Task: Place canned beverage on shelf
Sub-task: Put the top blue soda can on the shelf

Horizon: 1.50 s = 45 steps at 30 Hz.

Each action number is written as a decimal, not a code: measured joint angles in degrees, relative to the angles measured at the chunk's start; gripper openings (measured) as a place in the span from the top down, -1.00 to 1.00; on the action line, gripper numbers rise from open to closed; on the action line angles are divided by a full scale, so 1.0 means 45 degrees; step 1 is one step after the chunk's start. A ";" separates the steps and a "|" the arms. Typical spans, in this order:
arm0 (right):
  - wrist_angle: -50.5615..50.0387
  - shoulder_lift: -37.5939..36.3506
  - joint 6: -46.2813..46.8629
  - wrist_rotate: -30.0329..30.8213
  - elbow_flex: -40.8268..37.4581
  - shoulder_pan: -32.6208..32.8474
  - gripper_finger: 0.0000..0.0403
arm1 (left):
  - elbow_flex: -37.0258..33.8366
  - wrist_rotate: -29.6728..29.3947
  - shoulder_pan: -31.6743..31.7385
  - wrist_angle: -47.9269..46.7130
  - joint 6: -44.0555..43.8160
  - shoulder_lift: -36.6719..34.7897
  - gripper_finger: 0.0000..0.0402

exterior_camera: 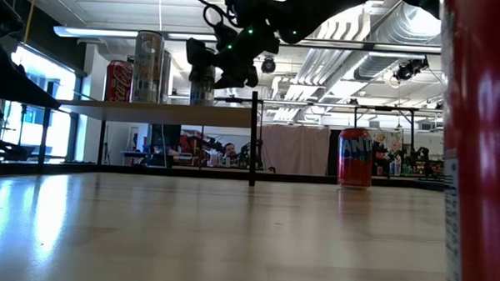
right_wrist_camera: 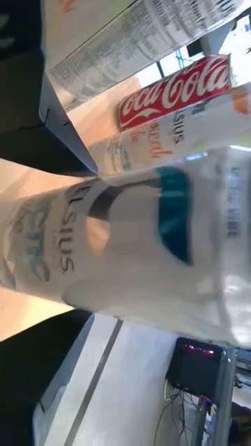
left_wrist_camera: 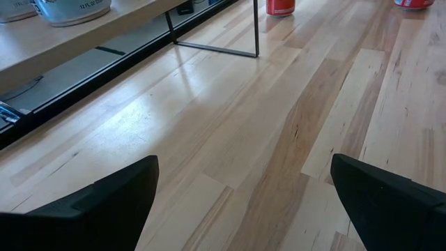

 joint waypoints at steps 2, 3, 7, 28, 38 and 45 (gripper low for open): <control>0.0009 0.0000 -0.0005 0.0004 0.0000 0.0059 -0.60 | -0.0001 0.0000 -0.0001 -0.0003 0.0000 0.0001 -0.99; 0.0012 0.0000 -0.0059 0.0003 0.0000 0.0061 -0.62 | -0.0002 0.0000 -0.0002 -0.0002 -0.0004 -0.0001 -0.99; -0.0008 0.0000 -0.0505 -0.0421 0.0000 0.0061 -0.68 | 0.0002 0.0000 -0.0002 -0.0002 0.0000 -0.0002 -0.99; -0.0231 0.0000 -0.1297 -0.0696 0.0000 0.0022 -0.98 | -0.0002 0.0000 0.0001 -0.0001 0.0005 -0.0002 -0.99; -0.1465 0.0000 -0.0986 -0.0691 0.0000 -0.0030 -0.99 | 0.0002 0.0000 0.0003 0.0001 0.0000 -0.0001 -0.99; -0.2196 -0.0005 -0.0995 -0.1151 0.0000 -0.0068 -0.99 | -0.0002 0.0000 0.0002 0.0000 0.0001 0.0002 -0.99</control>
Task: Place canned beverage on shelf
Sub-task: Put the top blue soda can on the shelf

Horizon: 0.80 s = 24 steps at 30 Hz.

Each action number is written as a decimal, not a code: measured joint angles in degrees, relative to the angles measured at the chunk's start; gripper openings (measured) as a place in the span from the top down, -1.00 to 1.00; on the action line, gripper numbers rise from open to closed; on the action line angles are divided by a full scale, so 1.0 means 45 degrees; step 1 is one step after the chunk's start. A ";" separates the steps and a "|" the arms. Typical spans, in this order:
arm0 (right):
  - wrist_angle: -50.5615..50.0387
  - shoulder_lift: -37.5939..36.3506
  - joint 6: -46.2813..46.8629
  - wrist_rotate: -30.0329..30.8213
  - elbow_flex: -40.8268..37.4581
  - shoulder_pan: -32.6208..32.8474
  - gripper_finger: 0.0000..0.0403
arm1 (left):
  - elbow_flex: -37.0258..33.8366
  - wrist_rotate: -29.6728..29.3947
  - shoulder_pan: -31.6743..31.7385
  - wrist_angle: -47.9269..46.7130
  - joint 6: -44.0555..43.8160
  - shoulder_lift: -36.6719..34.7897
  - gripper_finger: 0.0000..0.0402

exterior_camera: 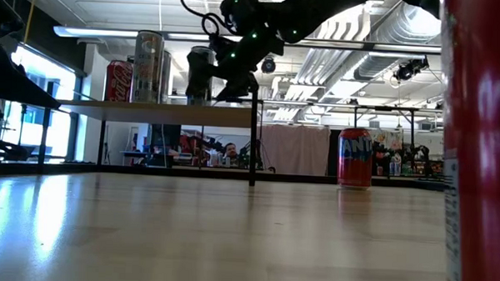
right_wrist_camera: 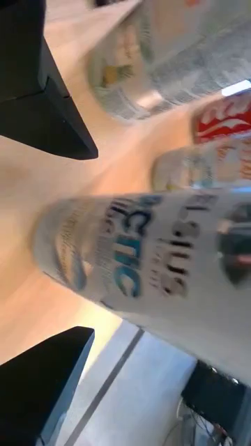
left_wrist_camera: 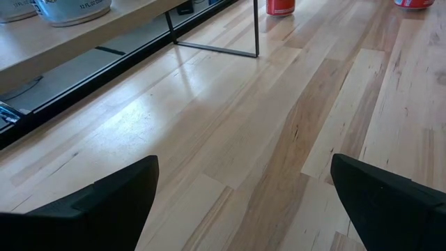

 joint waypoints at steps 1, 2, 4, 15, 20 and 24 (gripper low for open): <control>-0.0116 0.0000 0.0002 -0.0115 0.0000 -0.0029 -0.99 | 0.0000 0.0000 0.0001 0.0002 0.0004 0.0000 -0.99; -0.0258 0.0000 0.0004 -0.0165 0.0000 -0.0046 -0.99 | 0.0000 0.0000 -0.0002 -0.0003 0.0001 -0.0004 -0.99; -0.0517 0.0000 0.0040 -0.0288 0.0000 -0.0098 -0.99 | 0.0000 0.0000 -0.0004 0.0001 -0.0001 -0.0004 -0.99; -0.1943 -0.0492 0.0351 -0.0413 -0.0004 -0.0480 -0.99 | 0.0000 0.0000 -0.0002 -0.0001 0.0000 -0.0002 -0.99; -0.2120 -0.0568 0.0623 0.0106 -0.0005 -0.0647 -0.99 | 0.0001 0.0000 -0.0003 0.0002 0.0006 0.0001 -0.99; -0.2451 -0.0568 0.0945 0.0143 -0.0002 -0.0835 -0.99 | 0.0000 0.0000 0.0001 -0.0003 0.0004 0.0001 -0.99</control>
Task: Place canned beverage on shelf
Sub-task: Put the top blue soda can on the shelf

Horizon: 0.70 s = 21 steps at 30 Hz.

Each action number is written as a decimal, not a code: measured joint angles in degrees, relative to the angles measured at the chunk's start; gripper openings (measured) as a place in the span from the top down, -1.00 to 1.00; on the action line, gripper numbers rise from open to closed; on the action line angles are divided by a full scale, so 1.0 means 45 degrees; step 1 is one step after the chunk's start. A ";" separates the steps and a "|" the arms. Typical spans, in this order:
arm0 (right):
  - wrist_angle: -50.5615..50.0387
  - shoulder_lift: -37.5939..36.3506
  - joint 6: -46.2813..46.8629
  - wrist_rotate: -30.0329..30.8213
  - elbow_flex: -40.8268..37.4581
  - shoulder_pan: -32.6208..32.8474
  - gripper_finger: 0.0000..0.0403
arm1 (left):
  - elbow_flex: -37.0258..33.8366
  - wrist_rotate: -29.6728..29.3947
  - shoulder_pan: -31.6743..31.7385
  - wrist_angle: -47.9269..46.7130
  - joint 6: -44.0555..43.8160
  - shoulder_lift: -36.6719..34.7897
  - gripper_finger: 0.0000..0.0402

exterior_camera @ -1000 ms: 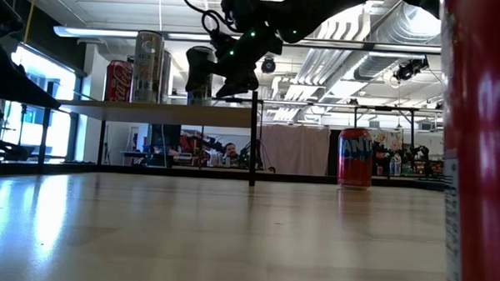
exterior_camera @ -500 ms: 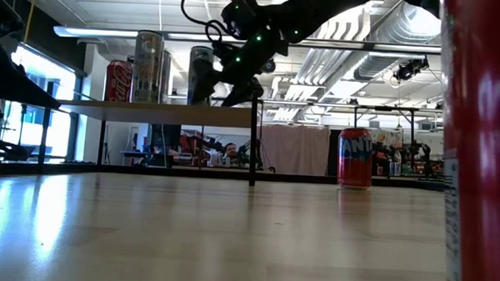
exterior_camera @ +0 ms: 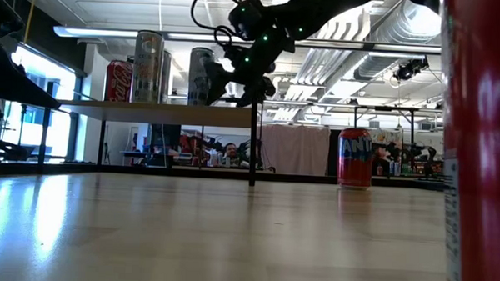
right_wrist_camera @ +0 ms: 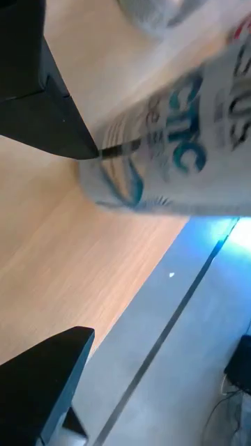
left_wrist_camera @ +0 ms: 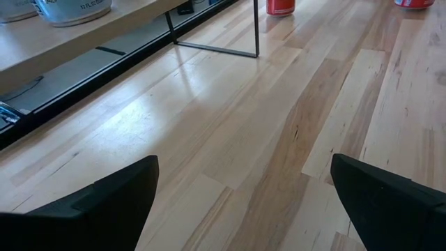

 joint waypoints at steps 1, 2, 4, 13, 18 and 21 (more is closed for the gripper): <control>-0.0070 0.0000 0.0064 0.0009 -0.0001 -0.0047 -0.99 | 0.0002 0.0000 -0.0005 0.0005 -0.0005 0.0000 -0.99; -0.0125 0.0000 0.0064 0.0016 0.0001 -0.0062 -0.99 | 0.0004 0.0000 -0.0001 0.0002 -0.0007 -0.0002 -0.99; -0.0180 0.0000 0.0060 0.0062 -0.0003 -0.0076 -0.99 | 0.0000 0.0000 -0.0005 0.0000 0.0000 -0.0004 -0.99; -0.0224 0.0000 0.0109 0.0493 0.0002 -0.0057 -0.95 | 0.0000 0.0000 -0.0005 0.0000 0.0000 0.0000 -0.99; -0.0177 0.0000 0.0523 0.1178 -0.0001 -0.0061 -0.86 | 0.0002 0.0000 -0.0005 0.0002 0.0000 0.0000 -0.99; -0.0168 0.0000 0.0635 0.1541 -0.0002 -0.0061 -0.80 | 0.0003 0.0000 -0.0001 0.0000 -0.0004 0.0000 -0.99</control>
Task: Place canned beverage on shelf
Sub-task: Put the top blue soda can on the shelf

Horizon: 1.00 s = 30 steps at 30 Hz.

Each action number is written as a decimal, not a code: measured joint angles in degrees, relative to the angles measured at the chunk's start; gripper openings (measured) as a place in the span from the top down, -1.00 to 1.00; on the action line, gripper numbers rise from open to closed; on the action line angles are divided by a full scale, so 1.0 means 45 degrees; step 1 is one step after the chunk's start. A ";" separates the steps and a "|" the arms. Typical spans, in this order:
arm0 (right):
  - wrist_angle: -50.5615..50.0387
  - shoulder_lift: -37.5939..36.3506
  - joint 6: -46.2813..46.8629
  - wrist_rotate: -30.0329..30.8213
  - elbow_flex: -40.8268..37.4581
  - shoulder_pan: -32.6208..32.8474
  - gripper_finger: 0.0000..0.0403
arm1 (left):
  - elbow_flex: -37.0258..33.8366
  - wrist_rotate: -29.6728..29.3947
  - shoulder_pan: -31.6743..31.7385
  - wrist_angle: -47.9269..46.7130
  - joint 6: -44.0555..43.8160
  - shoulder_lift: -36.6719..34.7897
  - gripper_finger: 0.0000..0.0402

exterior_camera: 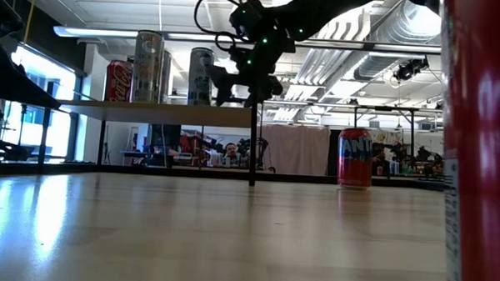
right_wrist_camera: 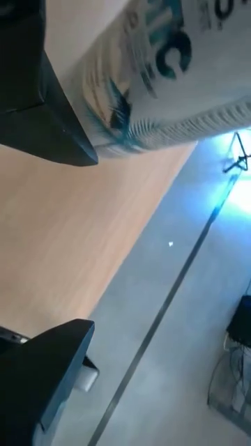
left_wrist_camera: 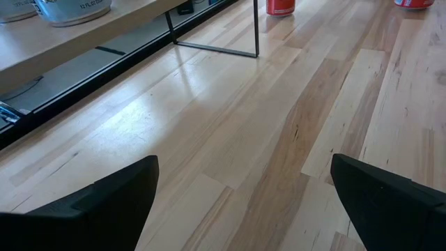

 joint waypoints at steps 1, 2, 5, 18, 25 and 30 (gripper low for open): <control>0.0039 0.0000 0.0013 0.0091 -0.0001 0.0000 -0.77 | -0.0002 0.0000 -0.0004 0.0005 0.0004 -0.0001 -0.99; 0.0110 0.0000 0.0007 0.0146 -0.0001 0.0000 -0.75 | -0.0003 0.0000 -0.0003 0.0004 0.0003 0.0000 -0.99; 0.0382 0.0000 -0.0073 0.0146 -0.0001 0.0000 -0.66 | -0.0003 0.0000 0.0001 0.0000 0.0004 -0.0003 -0.99; 0.1440 0.0010 -0.0444 -0.0055 0.0004 0.0005 -0.31 | -0.0002 0.0000 -0.0004 0.0000 0.0002 0.0000 -0.99; 0.1564 0.0019 -0.0471 -0.0230 -0.0001 0.0010 -0.30 | -0.0003 0.0000 -0.0004 0.0005 -0.0001 0.0000 -0.99; 0.1884 0.0019 -0.0682 -0.0702 0.0000 0.0026 -0.30 | -0.0002 0.0000 0.0000 0.0005 -0.0003 -0.0002 -0.99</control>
